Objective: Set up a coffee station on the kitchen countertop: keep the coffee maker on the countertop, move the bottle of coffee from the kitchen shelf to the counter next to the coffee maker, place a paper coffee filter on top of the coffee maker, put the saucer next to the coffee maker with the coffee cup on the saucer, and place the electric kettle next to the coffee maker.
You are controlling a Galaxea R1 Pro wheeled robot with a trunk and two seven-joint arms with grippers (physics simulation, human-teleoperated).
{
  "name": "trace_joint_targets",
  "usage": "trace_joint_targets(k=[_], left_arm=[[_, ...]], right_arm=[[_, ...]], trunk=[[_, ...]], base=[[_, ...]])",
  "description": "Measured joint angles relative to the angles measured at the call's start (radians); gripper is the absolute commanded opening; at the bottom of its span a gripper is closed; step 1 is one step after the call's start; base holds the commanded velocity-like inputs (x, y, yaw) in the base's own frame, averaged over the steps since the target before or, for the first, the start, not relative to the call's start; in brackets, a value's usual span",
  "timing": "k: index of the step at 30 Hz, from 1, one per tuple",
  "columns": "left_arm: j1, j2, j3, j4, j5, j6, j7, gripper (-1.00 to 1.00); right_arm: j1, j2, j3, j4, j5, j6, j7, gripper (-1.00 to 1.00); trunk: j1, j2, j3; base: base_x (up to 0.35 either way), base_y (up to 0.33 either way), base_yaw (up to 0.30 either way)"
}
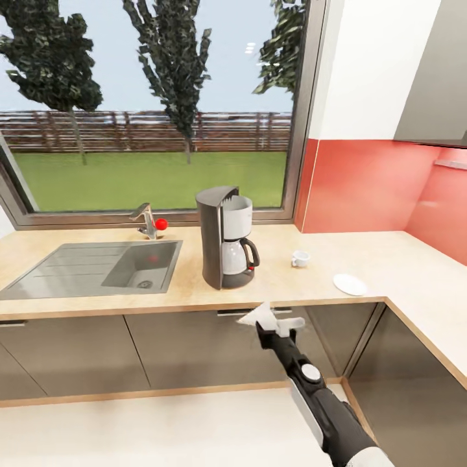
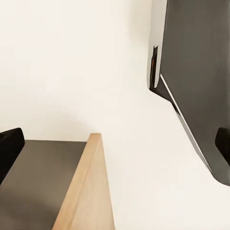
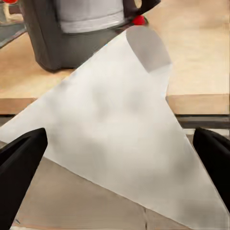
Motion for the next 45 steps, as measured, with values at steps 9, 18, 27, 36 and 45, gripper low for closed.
trace_joint_targets(k=[9,18,27,36,45], left_arm=[[0.003,0.003,-0.001,0.002,-0.003,0.000,0.000,1.00],[0.003,0.002,-0.005,0.041,-0.003,-0.001,-0.001,1.00],[0.003,-0.003,-0.008,0.045,-0.001,0.011,-0.001,1.00],[0.003,-0.010,-0.006,0.042,0.000,0.002,-0.001,1.00],[0.002,-0.013,-0.007,0.042,0.000,0.004,-0.001,1.00]], right_arm=[[-0.350,0.125,0.000,-0.219,0.003,0.544,-0.334,-1.00],[-0.954,0.125,0.003,0.194,-0.004,0.895,-0.597,-1.00],[-1.103,0.125,0.226,0.224,-0.007,1.035,-0.674,-1.00],[-1.104,0.125,0.282,0.196,-0.009,1.042,-0.647,-1.00],[-1.104,0.125,0.316,0.199,-0.008,1.045,-0.642,-1.00]], trunk=[[0.000,0.000,0.000],[0.000,0.001,0.000],[0.000,0.000,0.000],[0.000,0.000,0.000],[0.000,0.000,0.000]], base=[[0.000,0.000,0.000],[0.000,0.000,0.000],[0.000,0.000,0.000],[0.000,0.000,0.000],[0.012,0.000,0.000]])
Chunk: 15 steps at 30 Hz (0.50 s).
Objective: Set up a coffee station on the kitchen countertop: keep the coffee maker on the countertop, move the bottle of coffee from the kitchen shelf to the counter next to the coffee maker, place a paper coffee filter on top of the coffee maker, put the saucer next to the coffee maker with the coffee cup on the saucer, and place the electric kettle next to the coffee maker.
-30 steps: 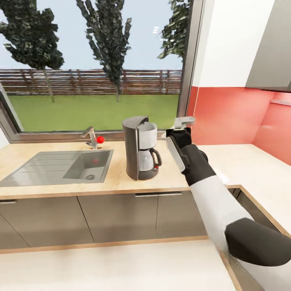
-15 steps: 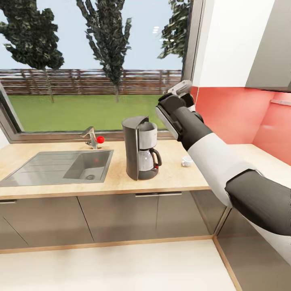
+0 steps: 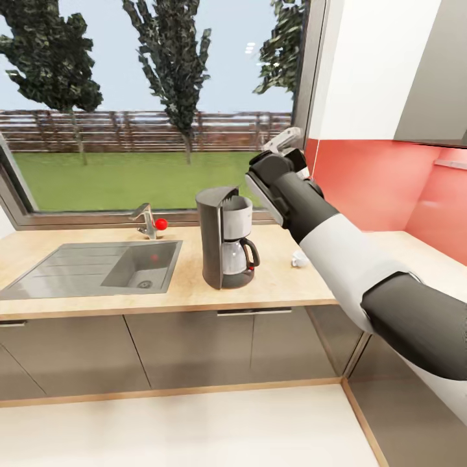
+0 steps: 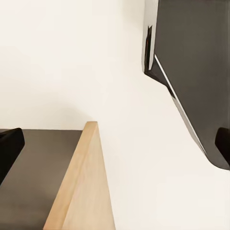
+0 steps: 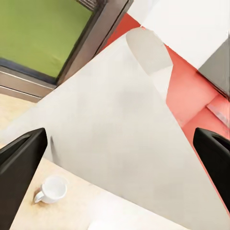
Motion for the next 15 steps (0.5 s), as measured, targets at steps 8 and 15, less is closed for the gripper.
trace_joint_targets(k=[8,15], left_arm=[[-0.001,0.005,0.003,0.000,-0.002,0.011,0.001,1.00],[-0.001,0.005,-0.002,0.000,-0.003,0.012,0.002,1.00]], right_arm=[[0.000,0.000,0.056,0.002,0.001,0.001,0.121,-1.00],[0.000,0.000,0.083,0.013,0.000,0.000,0.136,-1.00]], trunk=[[-0.001,0.000,0.000],[0.000,0.000,0.000]], base=[[0.258,0.000,0.000],[0.115,0.000,0.000]])
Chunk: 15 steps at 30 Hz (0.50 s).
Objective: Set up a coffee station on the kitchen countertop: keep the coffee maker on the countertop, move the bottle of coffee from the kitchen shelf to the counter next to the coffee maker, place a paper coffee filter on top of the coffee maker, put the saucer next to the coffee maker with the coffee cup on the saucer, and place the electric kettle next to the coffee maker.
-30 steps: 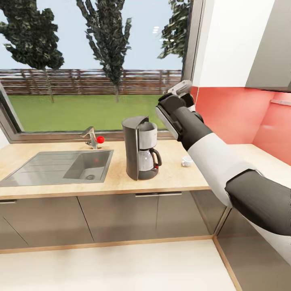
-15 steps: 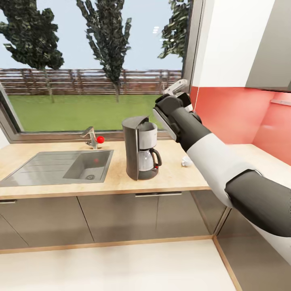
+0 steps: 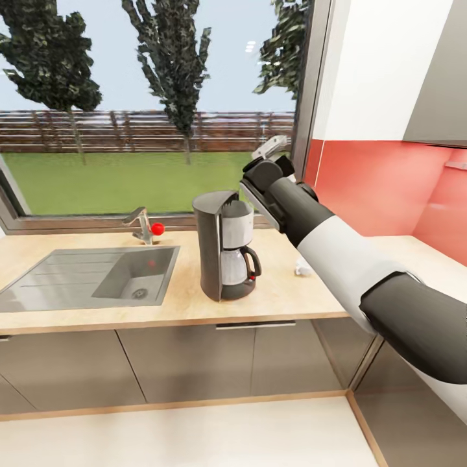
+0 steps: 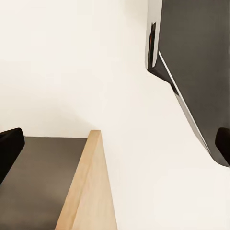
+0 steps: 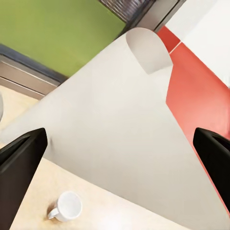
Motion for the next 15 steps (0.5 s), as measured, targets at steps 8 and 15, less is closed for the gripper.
trace_joint_targets(k=[8,15], left_arm=[[0.000,-0.001,-0.001,0.000,0.000,-0.001,0.002,1.00],[0.000,-0.002,-0.001,0.000,0.000,0.000,0.036,1.00]], right_arm=[[0.000,0.000,0.031,0.018,0.003,0.000,0.004,-1.00],[0.000,0.000,0.267,0.016,0.003,0.000,0.002,-1.00]], trunk=[[0.000,0.000,0.000],[0.000,0.000,0.000]], base=[[0.004,0.000,0.000],[0.000,0.000,0.000]])
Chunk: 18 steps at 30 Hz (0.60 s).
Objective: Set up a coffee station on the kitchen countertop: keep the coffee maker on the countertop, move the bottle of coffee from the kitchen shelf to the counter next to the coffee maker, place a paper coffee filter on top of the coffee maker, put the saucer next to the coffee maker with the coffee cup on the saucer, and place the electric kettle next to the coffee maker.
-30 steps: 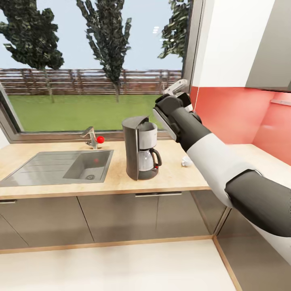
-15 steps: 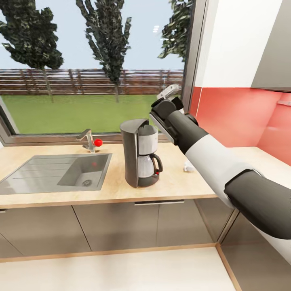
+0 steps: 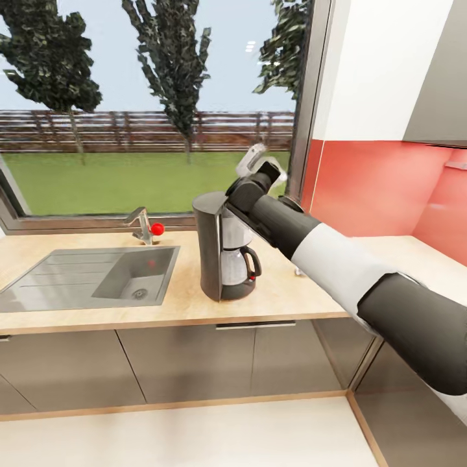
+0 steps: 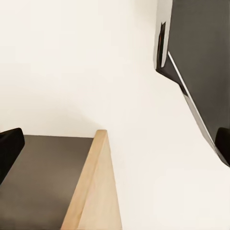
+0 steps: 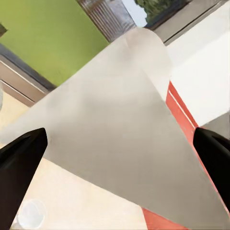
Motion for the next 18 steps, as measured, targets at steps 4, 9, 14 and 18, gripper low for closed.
trace_joint_targets(k=[4,9,14,18], left_arm=[[0.000,0.001,0.000,0.000,0.000,0.000,0.002,1.00],[0.000,0.004,0.002,0.000,0.002,0.000,0.002,1.00],[0.000,0.003,0.001,0.000,0.002,-0.003,0.002,1.00],[0.000,0.001,-0.001,0.000,0.000,-0.002,0.001,1.00]], right_arm=[[0.000,0.000,0.038,-0.001,-0.001,0.000,0.000,-1.00],[0.000,0.000,0.042,-0.001,-0.002,0.000,0.000,-1.00],[0.000,0.000,0.043,0.001,0.000,0.000,0.000,-1.00],[0.000,0.000,0.043,0.003,0.000,0.000,0.000,-1.00]], trunk=[[0.000,0.000,0.000],[0.000,0.000,0.000],[0.000,0.000,0.000],[0.000,0.000,0.000]], base=[[0.000,0.000,0.000],[0.143,0.000,0.000],[0.053,0.000,0.000],[0.034,0.000,0.000]])
